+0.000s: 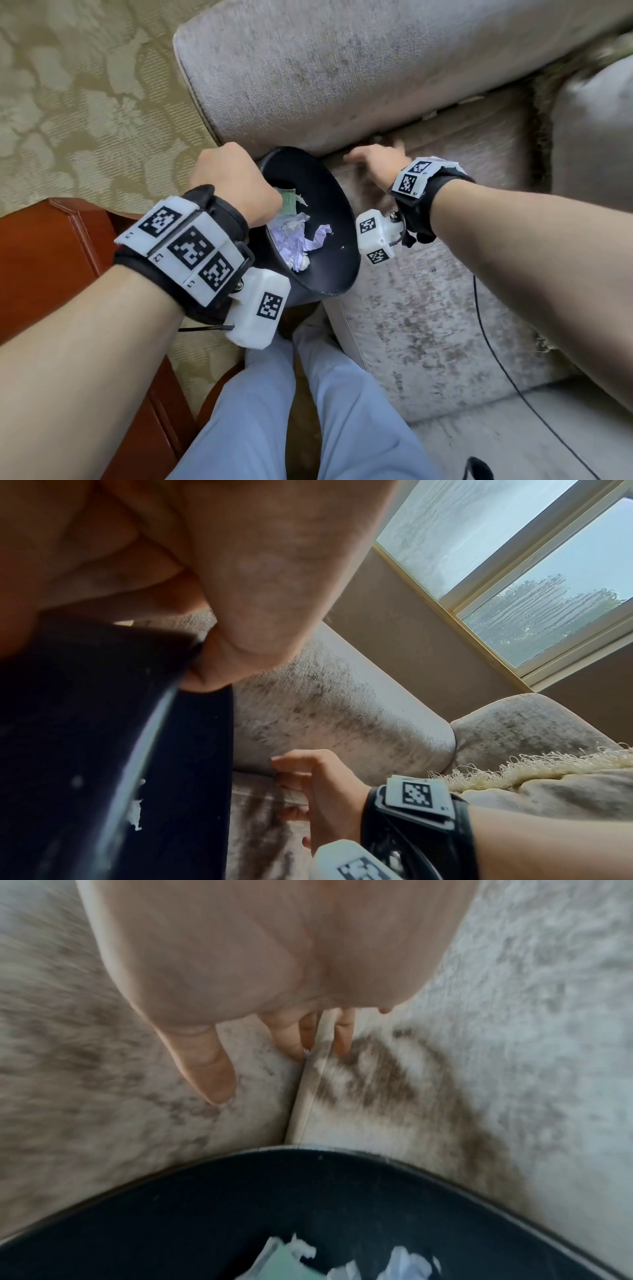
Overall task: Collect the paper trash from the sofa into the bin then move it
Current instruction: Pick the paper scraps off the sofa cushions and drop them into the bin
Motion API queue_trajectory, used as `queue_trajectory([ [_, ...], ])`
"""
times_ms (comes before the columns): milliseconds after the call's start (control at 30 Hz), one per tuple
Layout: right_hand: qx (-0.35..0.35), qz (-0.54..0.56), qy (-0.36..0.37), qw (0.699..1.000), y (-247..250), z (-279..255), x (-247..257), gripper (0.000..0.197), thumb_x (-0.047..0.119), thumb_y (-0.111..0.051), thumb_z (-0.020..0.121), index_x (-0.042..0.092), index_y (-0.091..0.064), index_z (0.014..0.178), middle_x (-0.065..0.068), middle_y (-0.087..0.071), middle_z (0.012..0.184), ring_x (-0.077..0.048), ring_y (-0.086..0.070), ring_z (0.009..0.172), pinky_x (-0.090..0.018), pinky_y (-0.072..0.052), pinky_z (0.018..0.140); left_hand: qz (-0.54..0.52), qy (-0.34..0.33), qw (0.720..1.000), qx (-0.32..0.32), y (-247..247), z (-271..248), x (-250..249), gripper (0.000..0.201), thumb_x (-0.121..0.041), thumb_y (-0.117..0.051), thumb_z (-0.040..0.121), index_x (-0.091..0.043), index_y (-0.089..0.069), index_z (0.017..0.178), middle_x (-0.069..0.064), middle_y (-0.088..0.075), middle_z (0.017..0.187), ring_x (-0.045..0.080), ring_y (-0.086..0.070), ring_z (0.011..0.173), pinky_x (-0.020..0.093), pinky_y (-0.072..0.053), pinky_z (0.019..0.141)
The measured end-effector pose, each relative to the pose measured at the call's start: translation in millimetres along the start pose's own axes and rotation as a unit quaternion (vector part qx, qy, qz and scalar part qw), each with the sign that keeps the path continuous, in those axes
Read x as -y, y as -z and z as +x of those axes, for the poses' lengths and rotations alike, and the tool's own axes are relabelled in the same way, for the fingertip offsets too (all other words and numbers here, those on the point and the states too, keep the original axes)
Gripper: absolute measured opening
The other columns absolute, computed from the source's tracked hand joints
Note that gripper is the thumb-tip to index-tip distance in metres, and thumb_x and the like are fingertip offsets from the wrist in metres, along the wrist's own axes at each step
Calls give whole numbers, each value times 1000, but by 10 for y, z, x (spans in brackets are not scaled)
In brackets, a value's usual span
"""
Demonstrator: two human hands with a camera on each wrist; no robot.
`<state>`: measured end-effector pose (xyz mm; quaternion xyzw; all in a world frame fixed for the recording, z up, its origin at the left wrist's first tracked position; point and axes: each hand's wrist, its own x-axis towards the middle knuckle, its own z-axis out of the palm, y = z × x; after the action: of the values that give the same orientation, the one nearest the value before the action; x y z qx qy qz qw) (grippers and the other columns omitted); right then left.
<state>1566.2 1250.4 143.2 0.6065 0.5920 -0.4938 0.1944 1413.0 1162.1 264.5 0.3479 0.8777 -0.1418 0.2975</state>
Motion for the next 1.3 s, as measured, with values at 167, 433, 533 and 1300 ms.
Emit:
queue_trajectory([
  [167, -54, 69, 45, 995, -152, -397, 33, 39, 39, -44, 95, 25, -61, 128, -9, -56, 137, -29, -46, 129, -39, -36, 109, 7, -10, 1000, 2, 16, -43, 8, 14, -15, -64, 80, -2, -59, 81, 15, -55, 86, 30, -53, 72, 31, -41, 60],
  [433, 162, 160, 52, 972, -359, -848, 71, 24, 10, -56, 89, 21, -63, 70, -9, -75, 99, -13, -59, 77, -19, -49, 74, -8, -30, 1000, 0, 48, -136, 21, 19, -18, -65, 79, -2, -55, 75, 21, -67, 101, 37, -66, 90, 31, -44, 62],
  [533, 100, 187, 22, 977, -184, -722, -23, 20, 22, -55, 89, 22, -63, 71, -3, -76, 99, -20, -64, 89, -30, -42, 77, -11, -48, 999, 10, 62, -147, 52, 19, -16, -62, 77, -5, -51, 66, 21, -68, 96, 37, -66, 84, 30, -45, 61],
  [1300, 1, -73, -27, 997, 850, 735, -537, 52, 49, -51, 91, 20, -55, 133, -13, -51, 141, -30, -47, 127, -29, -35, 96, 57, -91, 994, -4, 202, -88, -837, 21, -16, -60, 71, -10, -42, 61, 8, -41, 62, 31, -45, 62, 33, -40, 60],
])
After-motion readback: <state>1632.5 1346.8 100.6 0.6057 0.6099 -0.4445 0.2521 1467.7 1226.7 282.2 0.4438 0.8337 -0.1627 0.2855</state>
